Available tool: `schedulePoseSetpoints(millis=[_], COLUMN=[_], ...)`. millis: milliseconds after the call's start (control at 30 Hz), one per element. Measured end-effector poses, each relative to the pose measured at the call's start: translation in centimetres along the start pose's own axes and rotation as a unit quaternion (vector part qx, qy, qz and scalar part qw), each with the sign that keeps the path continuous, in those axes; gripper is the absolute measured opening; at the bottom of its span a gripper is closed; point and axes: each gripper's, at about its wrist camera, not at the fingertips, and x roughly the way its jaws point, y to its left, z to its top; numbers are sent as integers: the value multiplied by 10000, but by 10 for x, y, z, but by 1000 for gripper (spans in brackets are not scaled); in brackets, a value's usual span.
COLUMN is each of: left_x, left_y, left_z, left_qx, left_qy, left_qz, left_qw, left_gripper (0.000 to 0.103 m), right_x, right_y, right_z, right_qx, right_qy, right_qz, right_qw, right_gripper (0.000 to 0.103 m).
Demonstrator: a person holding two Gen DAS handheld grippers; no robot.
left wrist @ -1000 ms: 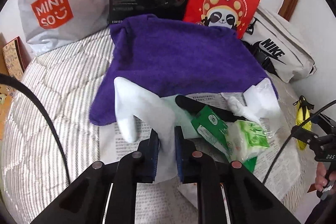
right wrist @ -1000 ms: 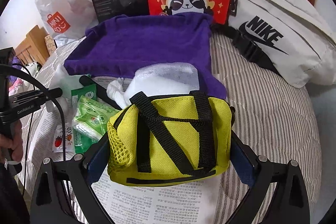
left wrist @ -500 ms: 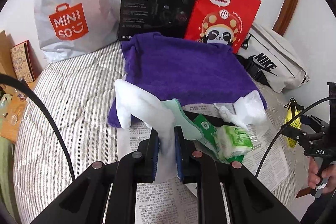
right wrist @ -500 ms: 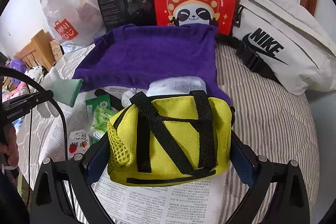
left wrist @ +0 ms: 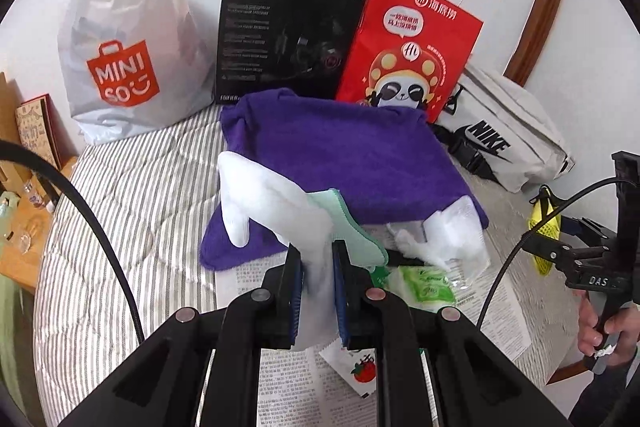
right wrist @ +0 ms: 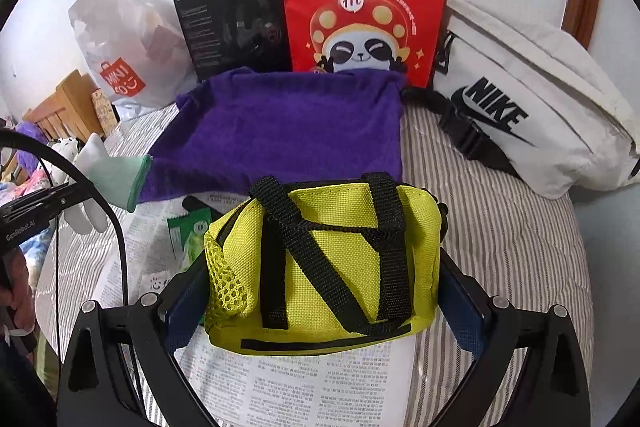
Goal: Organize soft objects
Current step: 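Carry the glove with the left gripper while the right gripper carries the yellow bag onto the purple towel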
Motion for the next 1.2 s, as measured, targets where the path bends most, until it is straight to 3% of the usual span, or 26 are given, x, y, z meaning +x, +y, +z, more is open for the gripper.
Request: schedulePoseSetpoints(millis=[633,933,1200], left_x=[26,72,126], left_y=[1,7,18], left_z=[80,111,124], left_qx=[313,355,204], left_qy=[-290,-229,-7], left_qz=[-147,-204,-329], left_qw=[9990,9989,9993], left_gripper=[14,14,14], right_x=[30,69,129], right_y=[-16,-25,-25], right_z=[89,125,141], right_qx=[21,-25,-54], right_qy=[-324,-293,28], right_qz=[-221,-321,-261], right_qw=[9992,9991,9996], right_gripper=[99,99,99])
